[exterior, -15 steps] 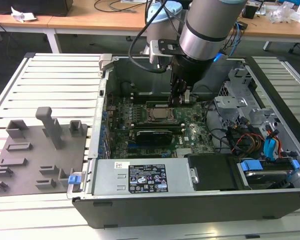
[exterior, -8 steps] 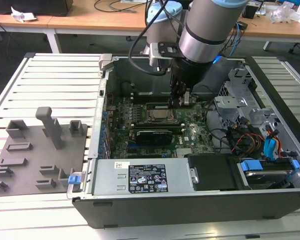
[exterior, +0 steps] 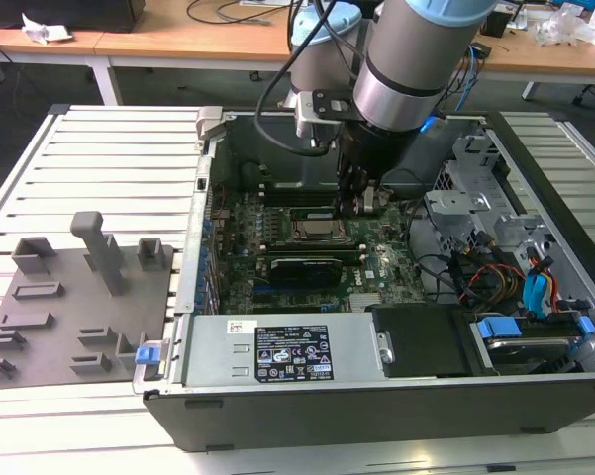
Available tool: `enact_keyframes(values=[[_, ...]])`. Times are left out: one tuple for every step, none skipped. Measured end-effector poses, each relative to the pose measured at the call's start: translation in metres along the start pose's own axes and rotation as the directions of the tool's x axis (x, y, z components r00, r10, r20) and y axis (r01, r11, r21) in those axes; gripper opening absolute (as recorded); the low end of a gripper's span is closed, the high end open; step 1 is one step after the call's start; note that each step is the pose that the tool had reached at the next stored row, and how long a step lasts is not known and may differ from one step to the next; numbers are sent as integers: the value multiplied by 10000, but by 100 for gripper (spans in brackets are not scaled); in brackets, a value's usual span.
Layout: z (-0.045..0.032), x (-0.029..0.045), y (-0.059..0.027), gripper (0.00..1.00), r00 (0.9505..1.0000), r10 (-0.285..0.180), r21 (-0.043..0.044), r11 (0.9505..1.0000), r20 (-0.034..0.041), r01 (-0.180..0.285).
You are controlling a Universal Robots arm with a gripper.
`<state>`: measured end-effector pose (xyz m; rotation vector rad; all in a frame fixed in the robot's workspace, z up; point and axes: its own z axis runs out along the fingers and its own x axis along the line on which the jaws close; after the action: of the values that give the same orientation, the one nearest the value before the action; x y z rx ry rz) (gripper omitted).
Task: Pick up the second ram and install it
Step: 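Insert the second ram into the second slot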
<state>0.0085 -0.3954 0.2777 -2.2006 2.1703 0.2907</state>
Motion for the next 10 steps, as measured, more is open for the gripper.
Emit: enact_keyframes(values=[[33,5,-4,14,10000,0,0,10000,1,0],[80,13,-9,14,10000,0,0,10000,1,0],[119,19,-13,14,10000,0,0,10000,1,0],[126,20,-13,14,10000,1,0,10000,0,-1],[133,22,-14,14,10000,0,0,10000,1,0],[144,23,-15,14,10000,0,0,10000,0,0],[149,24,-16,14,10000,1,0,10000,-1,-1],[153,25,-16,14,10000,0,1,10000,1,0],[170,27,-7,14,10000,2,1,10000,5,-2],[182,28,19,14,10000,2,0,10000,-16,-2]])
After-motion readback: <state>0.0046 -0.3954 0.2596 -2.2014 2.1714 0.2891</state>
